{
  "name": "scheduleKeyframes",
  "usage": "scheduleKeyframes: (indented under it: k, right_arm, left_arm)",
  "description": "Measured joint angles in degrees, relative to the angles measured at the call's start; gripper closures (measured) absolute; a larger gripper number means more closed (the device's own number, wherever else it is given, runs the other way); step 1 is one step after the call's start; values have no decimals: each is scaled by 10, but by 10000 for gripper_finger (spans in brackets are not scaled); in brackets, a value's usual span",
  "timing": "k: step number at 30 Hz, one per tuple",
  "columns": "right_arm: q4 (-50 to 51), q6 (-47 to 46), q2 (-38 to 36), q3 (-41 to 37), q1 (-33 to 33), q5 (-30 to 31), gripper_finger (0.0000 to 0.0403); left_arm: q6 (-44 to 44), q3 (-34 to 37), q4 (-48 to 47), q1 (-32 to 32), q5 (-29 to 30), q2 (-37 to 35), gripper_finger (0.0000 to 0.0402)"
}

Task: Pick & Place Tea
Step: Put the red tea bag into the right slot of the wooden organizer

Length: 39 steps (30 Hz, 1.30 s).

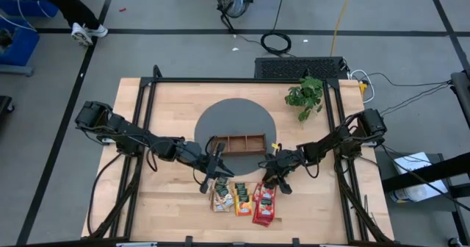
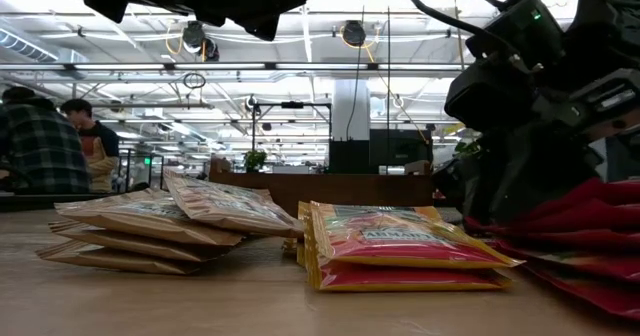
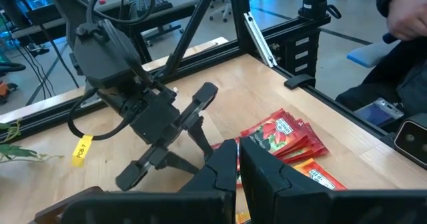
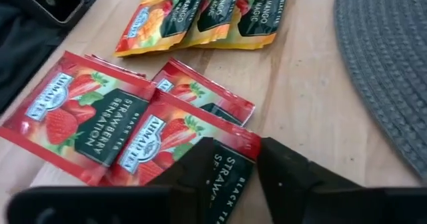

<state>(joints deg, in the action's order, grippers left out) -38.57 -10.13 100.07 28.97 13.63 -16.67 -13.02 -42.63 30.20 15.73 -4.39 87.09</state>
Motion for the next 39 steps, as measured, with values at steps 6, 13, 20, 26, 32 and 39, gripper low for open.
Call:
scheduleKeyframes:
  k: [6, 13, 20, 26, 32, 39]
  right_arm:
    - [0, 4, 0, 0, -2, 26, 393]
    - [19, 22, -21, -1, -11, 33, 402]
    - [129, 49, -135, 21, -11, 47, 402]
    - [320, 85, -203, 104, -3, 94, 403]
    - [547, 133, -211, 231, -15, 159, 403]
    - [768, 217, -145, 437, -66, 198, 403]
  left_arm:
    - [0, 0, 0, 0, 0, 0, 376]
    - [0, 0, 0, 0, 0, 0, 376]
    - [0, 0, 0, 0, 0, 0, 376]
    - [1, 0, 0, 0, 0, 0, 376]
    - [0, 1, -41, 0, 5, -19, 376]
    - [51, 0, -150, 3, 34, -71, 376]
